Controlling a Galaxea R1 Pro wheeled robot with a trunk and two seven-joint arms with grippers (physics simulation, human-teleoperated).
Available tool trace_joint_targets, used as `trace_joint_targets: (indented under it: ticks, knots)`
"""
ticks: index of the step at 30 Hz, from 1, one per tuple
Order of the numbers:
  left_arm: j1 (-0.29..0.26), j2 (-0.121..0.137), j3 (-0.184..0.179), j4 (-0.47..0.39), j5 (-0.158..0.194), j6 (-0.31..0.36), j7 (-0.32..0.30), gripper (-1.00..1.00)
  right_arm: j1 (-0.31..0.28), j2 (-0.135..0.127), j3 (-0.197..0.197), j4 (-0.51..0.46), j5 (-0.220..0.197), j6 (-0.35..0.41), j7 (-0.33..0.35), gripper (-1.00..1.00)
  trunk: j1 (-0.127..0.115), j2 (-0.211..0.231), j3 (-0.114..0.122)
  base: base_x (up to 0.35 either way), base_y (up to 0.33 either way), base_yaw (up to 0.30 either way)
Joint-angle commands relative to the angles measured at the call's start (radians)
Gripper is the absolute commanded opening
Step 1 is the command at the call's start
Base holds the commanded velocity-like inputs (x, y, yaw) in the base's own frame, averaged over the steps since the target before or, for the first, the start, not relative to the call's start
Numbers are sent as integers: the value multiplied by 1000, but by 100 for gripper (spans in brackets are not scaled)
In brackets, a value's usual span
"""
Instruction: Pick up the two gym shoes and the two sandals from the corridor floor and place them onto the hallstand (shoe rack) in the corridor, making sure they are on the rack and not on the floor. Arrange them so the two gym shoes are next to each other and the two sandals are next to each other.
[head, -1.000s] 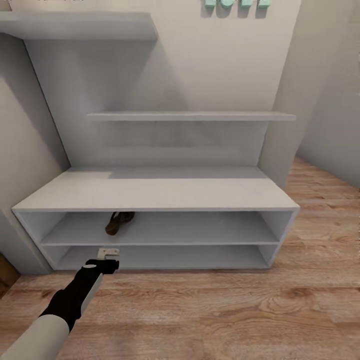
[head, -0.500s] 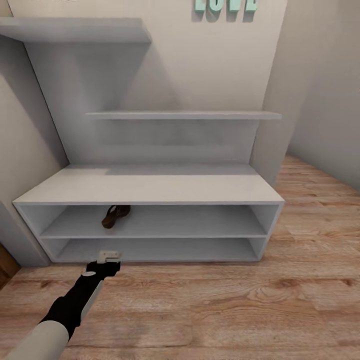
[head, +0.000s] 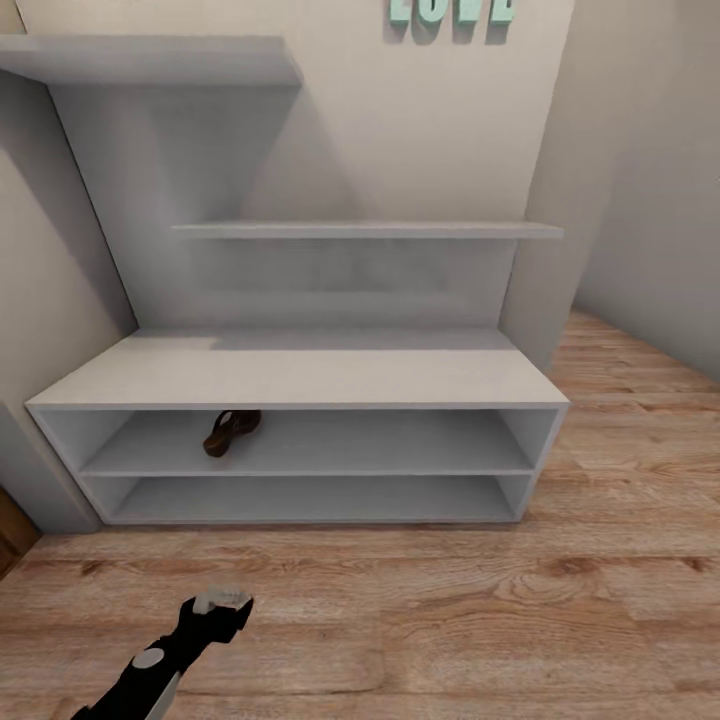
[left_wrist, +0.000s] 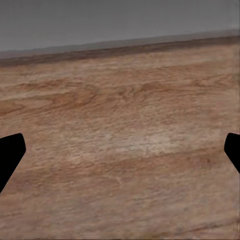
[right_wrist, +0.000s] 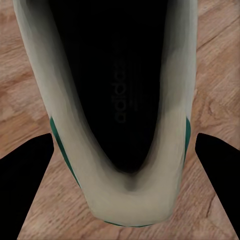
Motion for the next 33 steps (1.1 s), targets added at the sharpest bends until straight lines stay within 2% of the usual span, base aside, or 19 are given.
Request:
trace_joint_targets:
  ticks: [1,3,4,7,8,16,17,19,20,24,27,33]
  knots:
    - [22,4,2,1,8,-30,-52,100,-2,1,-7,1,10,-5,8,-100,0,0,-1,0,0,0]
    - [44,5,14,1,8,-60,-98,100,-2,1,-6,2,10,-5,8,-100,0,0,-1,0,0,0]
    - [64,7,34,1,8,-90,-137,100,-2,1,-6,2,10,-5,8,-100,0,0,-1,0,0,0]
    - [91,10,69,2,8,-130,-186,100,-2,4,-5,2,10,-5,8,-100,0,0,-1,0,0,0]
    - [107,12,95,1,8,-148,-214,100,-2,6,-5,2,10,-5,8,-100,0,0,-1,0,0,0]
    - [147,15,207,-2,6,-180,-374,100,-2,11,-5,3,10,-5,8,-100,0,0,-1,-19,0,0]
    - [150,18,233,-1,5,-182,-399,100,-2,12,-5,2,10,-5,8,-100,0,0,-1,-180,0,0]
    - [153,22,263,-1,5,-183,-417,100,-2,12,-5,2,10,-5,8,-100,0,0,-1,-224,0,0]
    - [155,28,291,0,4,-185,-430,100,-2,13,-5,2,10,-5,8,-100,0,0,-1,-273,0,0]
    - [157,42,344,2,1,-186,-447,100,-2,14,-5,2,10,-4,8,-100,0,0,-1,-304,-1,0]
    - [158,47,361,2,-4,-187,-451,100,-2,15,-5,2,11,-4,8,-100,0,0,-1,-328,-68,0]
    - [158,48,364,3,-7,-185,-451,100,-2,23,-5,-1,11,-4,8,-100,0,0,-1,-173,-80,0]
